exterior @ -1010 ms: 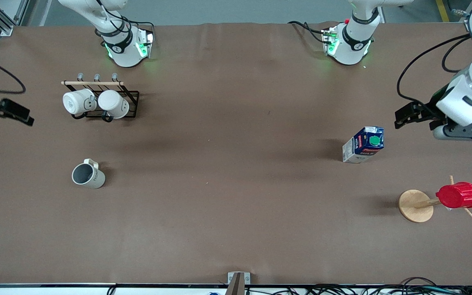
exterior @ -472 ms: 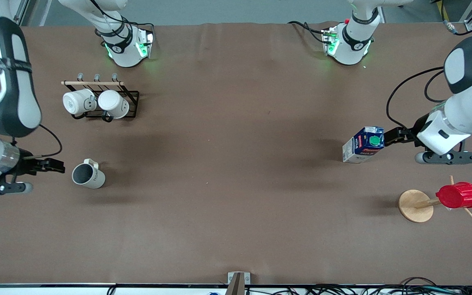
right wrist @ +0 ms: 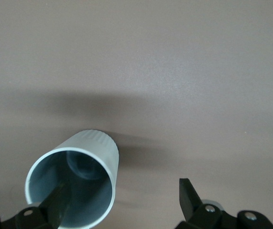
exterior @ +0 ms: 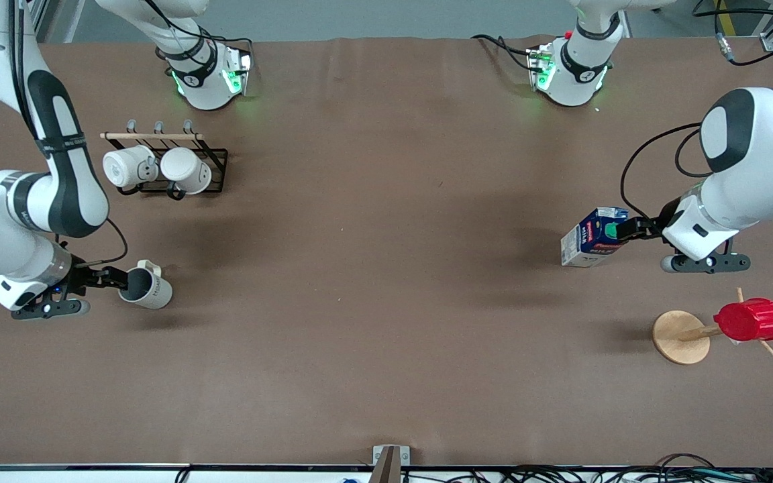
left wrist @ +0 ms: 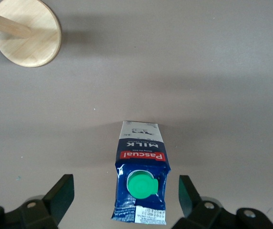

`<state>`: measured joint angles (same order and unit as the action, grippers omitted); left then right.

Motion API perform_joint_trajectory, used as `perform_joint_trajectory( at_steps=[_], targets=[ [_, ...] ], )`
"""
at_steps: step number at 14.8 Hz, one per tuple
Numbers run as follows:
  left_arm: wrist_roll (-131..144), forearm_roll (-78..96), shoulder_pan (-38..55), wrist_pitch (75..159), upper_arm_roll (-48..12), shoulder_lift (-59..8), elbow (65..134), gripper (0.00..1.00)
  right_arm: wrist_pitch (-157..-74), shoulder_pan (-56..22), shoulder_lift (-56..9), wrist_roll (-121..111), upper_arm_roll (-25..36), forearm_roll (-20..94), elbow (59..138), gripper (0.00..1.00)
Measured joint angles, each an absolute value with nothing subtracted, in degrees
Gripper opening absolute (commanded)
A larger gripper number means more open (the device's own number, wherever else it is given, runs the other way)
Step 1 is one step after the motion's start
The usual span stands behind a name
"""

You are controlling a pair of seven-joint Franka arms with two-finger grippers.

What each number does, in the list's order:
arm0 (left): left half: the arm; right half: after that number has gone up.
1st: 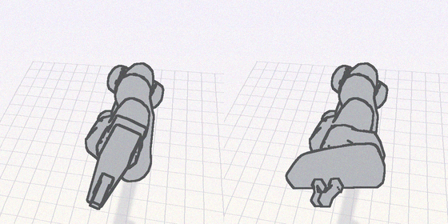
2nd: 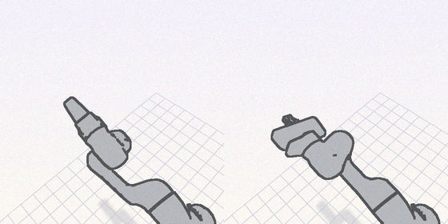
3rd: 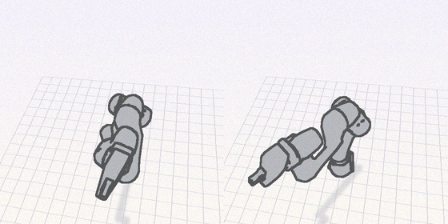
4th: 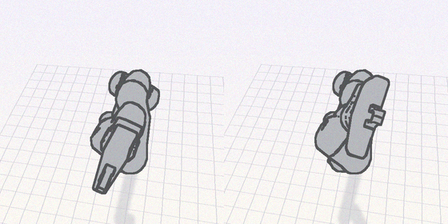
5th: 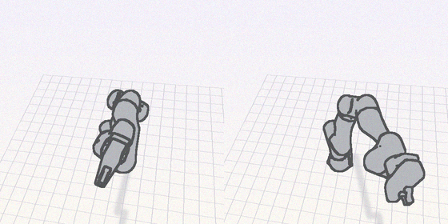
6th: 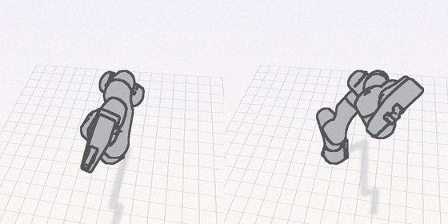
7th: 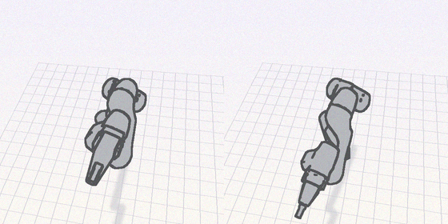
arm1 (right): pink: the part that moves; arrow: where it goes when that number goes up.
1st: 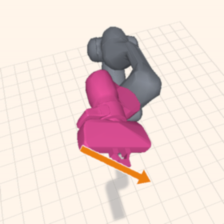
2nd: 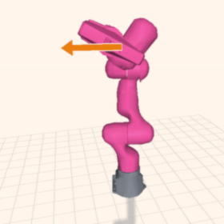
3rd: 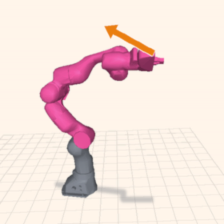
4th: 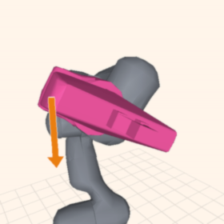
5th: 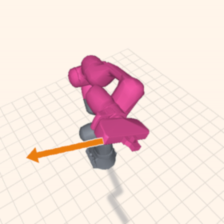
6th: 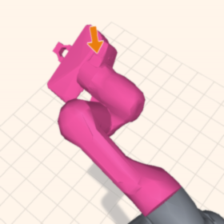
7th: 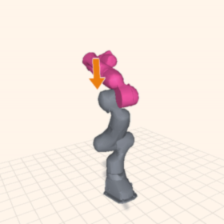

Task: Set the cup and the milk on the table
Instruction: 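Grasp the milk carton with the left gripper while the right gripper grasps the mug, then carry the grey mug toward the table middle with the right gripper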

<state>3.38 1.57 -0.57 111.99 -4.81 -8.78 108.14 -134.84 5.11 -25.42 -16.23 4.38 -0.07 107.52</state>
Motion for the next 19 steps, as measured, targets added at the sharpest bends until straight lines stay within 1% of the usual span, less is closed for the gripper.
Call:
perform_joint_trajectory(
  at_steps=[1,2,4,5,7,9,10,13,15,17,19],
  targets=[
    [3.38,1.57,-0.57,112.72,-4.81,-8.78,108.96,0.97,-137.02,5.09,-25.87,-16.24,4.35,-0.07,108.3,0.95],
    [3.38,1.57,-0.56,113.4,-4.82,-8.78,109.77,0.97,-139.59,5.05,-26.34,-16.25,4.34,-0.07,109.37,0.9],
    [3.39,1.57,-0.51,114.69,-4.86,-8.79,111.19,0.97,-143.95,4.95,-27.16,-16.26,4.32,-0.07,111.77,0.68],
    [3.39,1.57,-0.44,115.35,-4.88,-8.8,111.87,0.97,-144.96,4.9,-27.45,-16.27,4.32,-0.07,112.58,0.56],
    [3.4,1.57,-0.22,117.21,-4.88,-8.8,113.38,0.97,-145.49,4.8,-27.56,-16.29,4.31,-0.07,113.12,0.36],
    [3.41,1.57,-0.08,118.45,-4.89,-8.84,114.77,0.97,-145.49,4.75,-27.53,-16.3,4.28,-0.07,113.1,0.07],
    [3.42,1.57,-0.07,118.78,-4.9,-8.91,115.18,0.97,-145.48,4.74,-27.52,-16.3,4.28,-0.07,113.1,0.0],
    [3.42,1.57,-0.01,119.67,-5.01,-9.37,115.6,0.97,-145.39,4.72,-27.42,-16.25,4.21,-0.05,112.95,0.0],
    [3.45,1.68,0.01,119.92,-5.17,-9.56,115.6,0.97,-143.21,4.46,-27.13,-16.32,4.06,-0.06,111.98,0.0],
    [3.45,2.26,0.03,119.93,-5.3,-9.59,115.65,0.97,-136.71,3.6,-26.77,-16.46,3.52,-0.07,108.5,0.0],
    [3.46,2.33,0.03,119.93,-5.42,-9.59,116.07,0.97,-128.53,2.4,-25.58,-16.34,1.26,-0.04,103.06,0.0]
  ],
)
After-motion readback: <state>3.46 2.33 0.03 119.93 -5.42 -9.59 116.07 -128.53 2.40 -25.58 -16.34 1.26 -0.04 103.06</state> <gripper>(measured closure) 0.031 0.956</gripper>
